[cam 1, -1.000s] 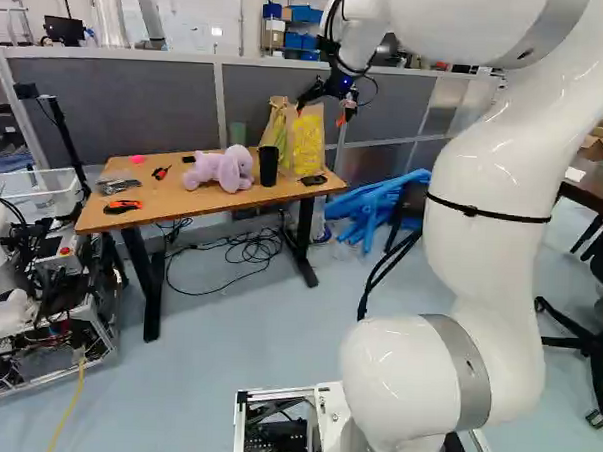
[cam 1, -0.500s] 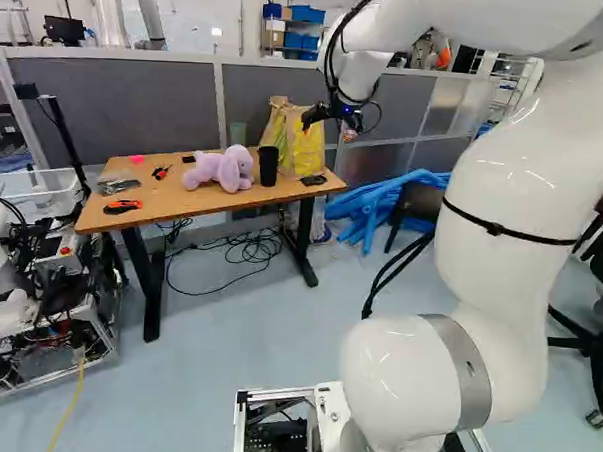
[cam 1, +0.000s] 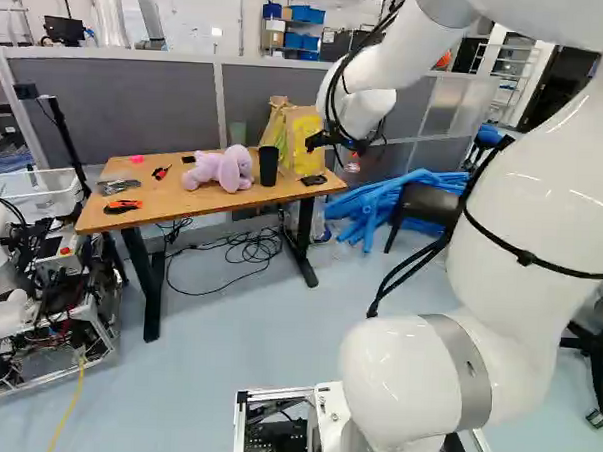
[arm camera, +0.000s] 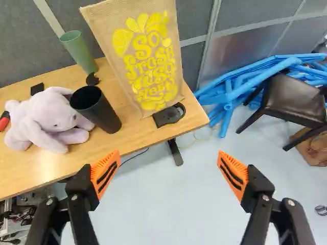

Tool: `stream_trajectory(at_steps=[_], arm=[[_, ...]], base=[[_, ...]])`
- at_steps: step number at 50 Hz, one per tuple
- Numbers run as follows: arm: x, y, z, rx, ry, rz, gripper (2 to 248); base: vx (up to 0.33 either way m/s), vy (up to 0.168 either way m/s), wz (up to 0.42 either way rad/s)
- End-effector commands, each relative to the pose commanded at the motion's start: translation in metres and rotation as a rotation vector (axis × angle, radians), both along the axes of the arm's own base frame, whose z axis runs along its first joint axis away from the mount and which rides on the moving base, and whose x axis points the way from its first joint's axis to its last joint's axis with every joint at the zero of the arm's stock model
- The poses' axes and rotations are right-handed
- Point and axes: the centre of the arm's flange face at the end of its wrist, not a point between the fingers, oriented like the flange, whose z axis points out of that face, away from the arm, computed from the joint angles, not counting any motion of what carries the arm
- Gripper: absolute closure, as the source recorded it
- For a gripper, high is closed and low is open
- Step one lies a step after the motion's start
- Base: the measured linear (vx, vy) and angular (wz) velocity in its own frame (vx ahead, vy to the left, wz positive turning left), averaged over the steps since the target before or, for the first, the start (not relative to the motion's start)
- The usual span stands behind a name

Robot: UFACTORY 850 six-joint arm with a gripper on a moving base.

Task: Pick up the bag on the ground and place it on the table

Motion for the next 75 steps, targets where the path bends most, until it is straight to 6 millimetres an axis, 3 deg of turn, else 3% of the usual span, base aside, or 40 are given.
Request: stream_trajectory(at_steps=[36,75], arm=[[-0.102,0.004,-0.078,-0.044,-0.172,0.014,3],[-0.182,0.009,-0.127,-0.047,-0.289,0.045,3]], base=[[0.0,0.0,0.0],[0.0,0.0,0.0]])
